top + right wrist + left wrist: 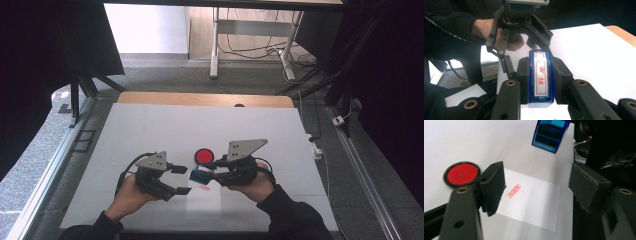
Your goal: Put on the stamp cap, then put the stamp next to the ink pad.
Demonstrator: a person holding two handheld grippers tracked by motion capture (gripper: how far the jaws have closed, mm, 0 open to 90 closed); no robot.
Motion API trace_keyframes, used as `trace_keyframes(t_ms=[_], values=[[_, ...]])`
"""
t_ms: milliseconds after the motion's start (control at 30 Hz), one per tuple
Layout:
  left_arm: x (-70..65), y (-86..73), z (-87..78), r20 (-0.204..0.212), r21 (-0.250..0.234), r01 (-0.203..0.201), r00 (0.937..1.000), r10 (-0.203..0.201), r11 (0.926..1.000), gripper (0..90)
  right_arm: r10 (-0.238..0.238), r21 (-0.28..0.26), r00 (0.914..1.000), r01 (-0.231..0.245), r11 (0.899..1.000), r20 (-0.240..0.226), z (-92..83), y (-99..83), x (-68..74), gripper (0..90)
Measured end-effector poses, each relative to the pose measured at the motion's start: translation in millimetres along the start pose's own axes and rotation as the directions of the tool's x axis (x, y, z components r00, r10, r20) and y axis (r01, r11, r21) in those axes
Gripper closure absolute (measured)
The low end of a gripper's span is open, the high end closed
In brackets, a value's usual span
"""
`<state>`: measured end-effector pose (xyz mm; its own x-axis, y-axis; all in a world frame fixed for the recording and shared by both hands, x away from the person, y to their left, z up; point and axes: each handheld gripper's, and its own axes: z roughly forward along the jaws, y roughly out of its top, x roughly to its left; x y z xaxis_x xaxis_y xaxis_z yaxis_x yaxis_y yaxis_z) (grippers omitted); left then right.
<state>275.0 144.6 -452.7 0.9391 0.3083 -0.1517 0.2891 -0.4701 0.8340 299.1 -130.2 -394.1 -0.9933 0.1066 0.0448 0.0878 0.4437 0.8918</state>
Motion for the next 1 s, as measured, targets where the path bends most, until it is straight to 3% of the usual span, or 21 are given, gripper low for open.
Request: trace_keyframes(t_ms=[267, 367, 733, 1000], values=[[-5.8, -6.4, -11.2, -0.072, 0.003, 0.052, 0.9961, -0.051, 0.9987, 19.6, 0.01, 0.012, 0.9994, -0.011, 1.0, 0.032, -2.4, -0.9, -1.6, 71.1], [-8.0, -11.5, -16.5, -0.108, 0.008, 0.077, 0.9913, -0.076, 0.997, 17.3, 0.016, 0.02, 0.9986, -0.017, 1.0, 0.05, -3.4, -2.1, -2.9, 71.1], [-19.3, -31.6, -36.4, -0.19, 0.015, 0.149, 0.9713, -0.143, 0.9888, 9.8, 0.039, 0.041, 0.9951, -0.043, 0.998, 0.091, -6.0, -6.3, -8.1, 71.0], [-24.6, -43.5, -45.9, -0.255, 0.026, 0.205, 0.9476, -0.192, 0.9784, 4.2, 0.066, 0.049, 0.9891, -0.072, 0.996, 0.132, -9.2, -10.0, -13.5, 70.9]])
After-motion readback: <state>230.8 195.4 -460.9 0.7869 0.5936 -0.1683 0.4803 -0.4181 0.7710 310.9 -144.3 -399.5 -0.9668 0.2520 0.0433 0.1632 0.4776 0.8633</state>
